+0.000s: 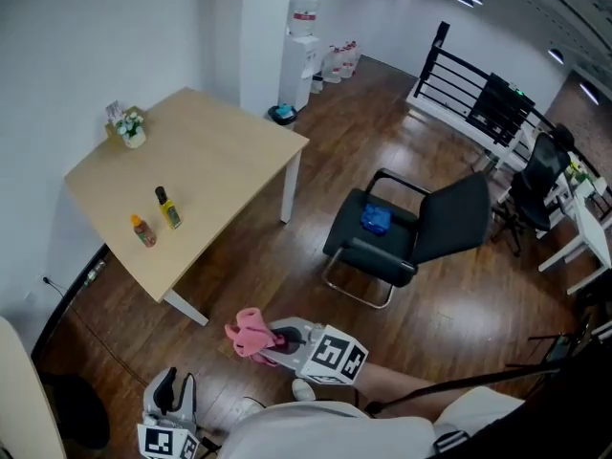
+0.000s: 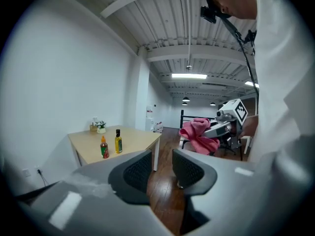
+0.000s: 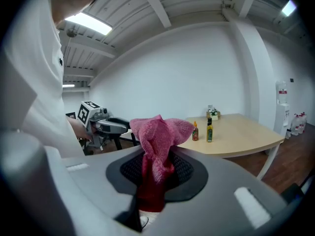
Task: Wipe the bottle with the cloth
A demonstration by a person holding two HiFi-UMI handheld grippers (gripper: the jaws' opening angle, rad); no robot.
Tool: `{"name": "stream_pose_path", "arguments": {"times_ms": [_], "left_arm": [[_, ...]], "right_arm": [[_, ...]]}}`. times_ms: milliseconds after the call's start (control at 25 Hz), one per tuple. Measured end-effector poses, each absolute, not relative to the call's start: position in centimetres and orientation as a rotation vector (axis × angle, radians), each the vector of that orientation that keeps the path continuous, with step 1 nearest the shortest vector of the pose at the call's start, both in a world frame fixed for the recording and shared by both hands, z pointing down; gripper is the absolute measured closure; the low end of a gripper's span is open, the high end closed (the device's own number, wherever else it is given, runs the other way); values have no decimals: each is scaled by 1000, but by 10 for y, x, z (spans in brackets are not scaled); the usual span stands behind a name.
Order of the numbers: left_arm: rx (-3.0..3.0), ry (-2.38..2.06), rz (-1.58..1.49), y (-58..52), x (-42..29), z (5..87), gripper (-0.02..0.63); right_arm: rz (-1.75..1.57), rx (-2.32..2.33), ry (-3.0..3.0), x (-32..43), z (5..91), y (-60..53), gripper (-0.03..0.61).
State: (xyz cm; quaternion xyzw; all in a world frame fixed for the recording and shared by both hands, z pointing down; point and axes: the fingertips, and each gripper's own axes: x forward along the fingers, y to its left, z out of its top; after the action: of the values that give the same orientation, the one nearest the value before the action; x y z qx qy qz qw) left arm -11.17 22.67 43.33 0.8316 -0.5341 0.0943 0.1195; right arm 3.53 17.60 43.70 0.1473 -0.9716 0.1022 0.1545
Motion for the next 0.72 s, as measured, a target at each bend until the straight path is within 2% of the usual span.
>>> {"name": "stream_pose_path", "arguments": {"times_ms": [240,720], "left_arm": [[2451,-1517,281,227,-77,438,477],[2475,-1518,344,223,-51,437,477]], "right_arm": [[277,415,-2804,64,438,180,492],[239,388,-2828,93,435,176,492]]}}
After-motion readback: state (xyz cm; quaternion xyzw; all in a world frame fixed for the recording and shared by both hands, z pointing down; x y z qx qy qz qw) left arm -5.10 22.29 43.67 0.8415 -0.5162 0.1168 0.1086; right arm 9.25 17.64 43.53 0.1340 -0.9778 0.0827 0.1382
